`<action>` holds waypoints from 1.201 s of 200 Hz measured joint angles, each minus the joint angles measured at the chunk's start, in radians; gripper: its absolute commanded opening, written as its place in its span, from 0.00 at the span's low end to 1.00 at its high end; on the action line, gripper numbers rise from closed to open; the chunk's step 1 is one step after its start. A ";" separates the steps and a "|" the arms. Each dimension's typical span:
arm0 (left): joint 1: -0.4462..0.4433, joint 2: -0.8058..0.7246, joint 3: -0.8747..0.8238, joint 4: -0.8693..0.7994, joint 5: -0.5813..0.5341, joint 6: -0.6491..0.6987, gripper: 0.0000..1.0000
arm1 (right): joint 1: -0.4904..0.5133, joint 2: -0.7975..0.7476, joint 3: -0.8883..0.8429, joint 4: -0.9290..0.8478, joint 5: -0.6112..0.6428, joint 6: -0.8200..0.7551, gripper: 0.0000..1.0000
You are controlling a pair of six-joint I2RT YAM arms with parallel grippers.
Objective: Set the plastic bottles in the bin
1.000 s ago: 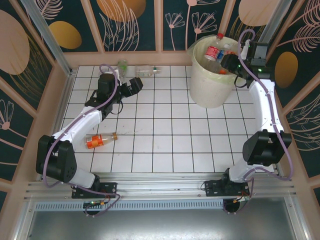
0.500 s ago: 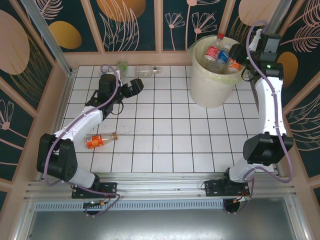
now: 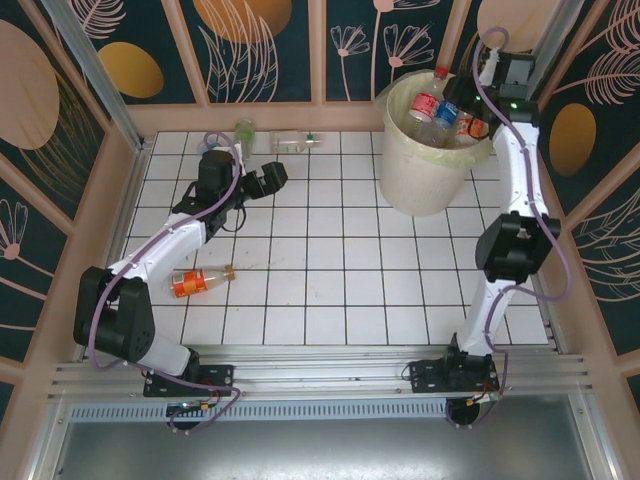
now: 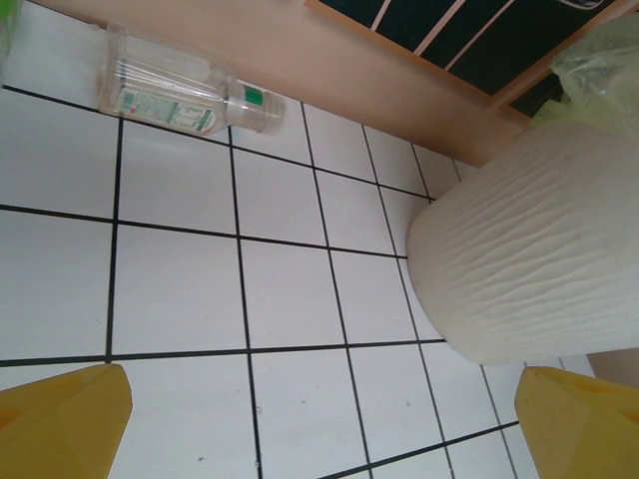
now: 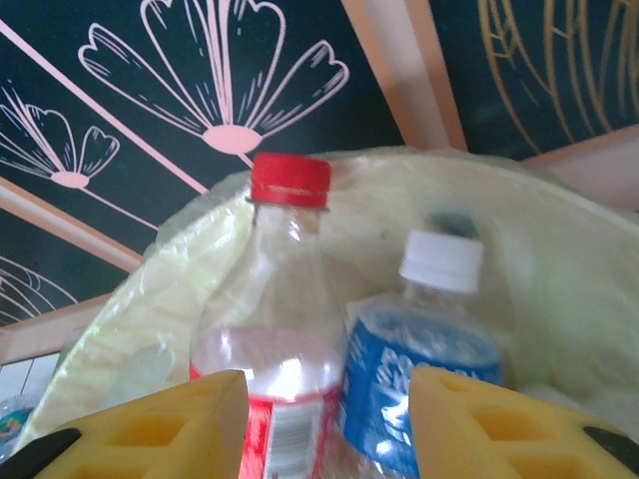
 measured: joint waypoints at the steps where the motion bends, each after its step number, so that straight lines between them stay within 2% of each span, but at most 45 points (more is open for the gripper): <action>1: 0.000 0.000 0.000 -0.001 -0.003 0.002 0.99 | 0.002 0.006 0.009 -0.002 0.000 0.000 0.47; 37: 0.000 0.000 0.000 -0.022 -0.022 0.020 0.99 | 0.044 0.132 0.183 -0.032 0.001 -0.001 0.47; 59: 0.000 0.000 0.000 -0.027 -0.033 0.026 0.99 | 0.064 0.160 0.213 -0.046 0.011 -0.013 0.40; 112: 0.000 0.000 0.000 -0.032 -0.035 0.029 0.99 | 0.095 0.165 0.216 -0.067 0.106 -0.063 0.34; 152: 0.000 0.000 0.000 -0.032 -0.036 0.029 0.99 | 0.123 0.165 0.214 -0.085 0.171 -0.100 0.32; 203: 0.000 0.000 0.000 -0.032 -0.035 0.030 0.99 | 0.151 0.121 0.105 -0.017 0.219 -0.126 0.30; 240: 0.000 0.000 0.000 -0.032 -0.034 0.030 0.99 | 0.158 0.116 0.098 -0.019 0.252 -0.121 0.30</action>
